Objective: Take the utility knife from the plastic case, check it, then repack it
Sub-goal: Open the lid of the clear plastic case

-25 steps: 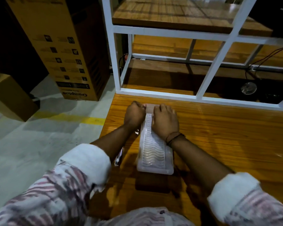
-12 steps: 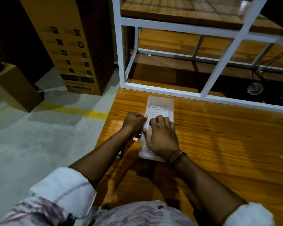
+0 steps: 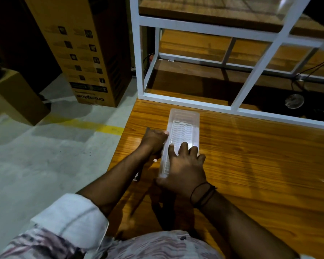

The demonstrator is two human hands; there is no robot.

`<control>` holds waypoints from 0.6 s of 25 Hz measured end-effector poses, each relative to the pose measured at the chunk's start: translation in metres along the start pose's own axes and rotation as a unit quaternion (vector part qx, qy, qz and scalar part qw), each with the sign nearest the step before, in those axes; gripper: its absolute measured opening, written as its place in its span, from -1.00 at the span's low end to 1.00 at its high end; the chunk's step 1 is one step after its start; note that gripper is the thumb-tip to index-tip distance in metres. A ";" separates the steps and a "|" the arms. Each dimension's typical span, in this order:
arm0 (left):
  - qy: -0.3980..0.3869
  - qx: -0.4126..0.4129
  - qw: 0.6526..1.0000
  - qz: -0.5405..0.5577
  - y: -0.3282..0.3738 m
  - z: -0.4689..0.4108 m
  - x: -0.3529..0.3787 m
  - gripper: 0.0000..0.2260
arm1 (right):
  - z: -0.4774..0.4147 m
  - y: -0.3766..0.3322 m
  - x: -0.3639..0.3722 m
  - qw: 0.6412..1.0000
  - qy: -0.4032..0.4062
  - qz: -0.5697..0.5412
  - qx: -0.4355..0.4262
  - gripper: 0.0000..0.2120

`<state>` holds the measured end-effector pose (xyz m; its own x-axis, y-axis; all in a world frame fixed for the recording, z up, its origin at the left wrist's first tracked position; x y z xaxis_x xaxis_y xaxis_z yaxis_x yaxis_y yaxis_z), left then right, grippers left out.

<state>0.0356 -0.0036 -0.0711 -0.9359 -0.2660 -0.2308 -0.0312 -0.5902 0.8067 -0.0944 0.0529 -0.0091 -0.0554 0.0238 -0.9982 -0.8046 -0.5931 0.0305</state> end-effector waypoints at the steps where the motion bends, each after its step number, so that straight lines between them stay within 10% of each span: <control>1: -0.004 -0.014 1.000 0.010 -0.003 -0.002 0.000 -0.71 | -0.001 -0.002 -0.001 1.000 0.001 -0.003 0.001 -0.02; 5: -0.046 -0.023 0.998 0.024 0.001 0.002 0.001 -0.81 | -0.003 -0.008 -0.011 1.000 -0.014 -0.010 -0.017 -0.15; 9: -0.073 -0.048 0.994 0.058 -0.003 0.013 0.002 -0.37 | -0.001 -0.012 -0.016 0.998 -0.030 -0.034 -0.039 -0.29; 12: -0.098 -0.059 0.989 0.089 0.000 0.027 0.008 -0.78 | 0.001 -0.008 -0.021 0.996 -0.032 -0.077 -0.044 -0.31; 15: -0.091 -0.052 0.991 0.088 -0.006 0.023 0.011 -0.73 | 0.004 -0.002 -0.026 0.989 -0.047 -0.132 -0.040 -0.24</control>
<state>0.0170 0.0148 -0.0658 -0.9718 -0.2351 0.0176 0.1648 -0.6242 0.7637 -0.0937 0.0563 0.0170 0.0922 0.2591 -0.9614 -0.7494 -0.6177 -0.2384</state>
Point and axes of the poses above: each hand's wrist, its own z-axis away from the middle knuckle, its own x-axis out of the palm, y = z × x, the point moved 9 cm from there along -z, towards the middle knuckle, and after that the axes turned 10 degrees about -x, right-handed, at the moved point
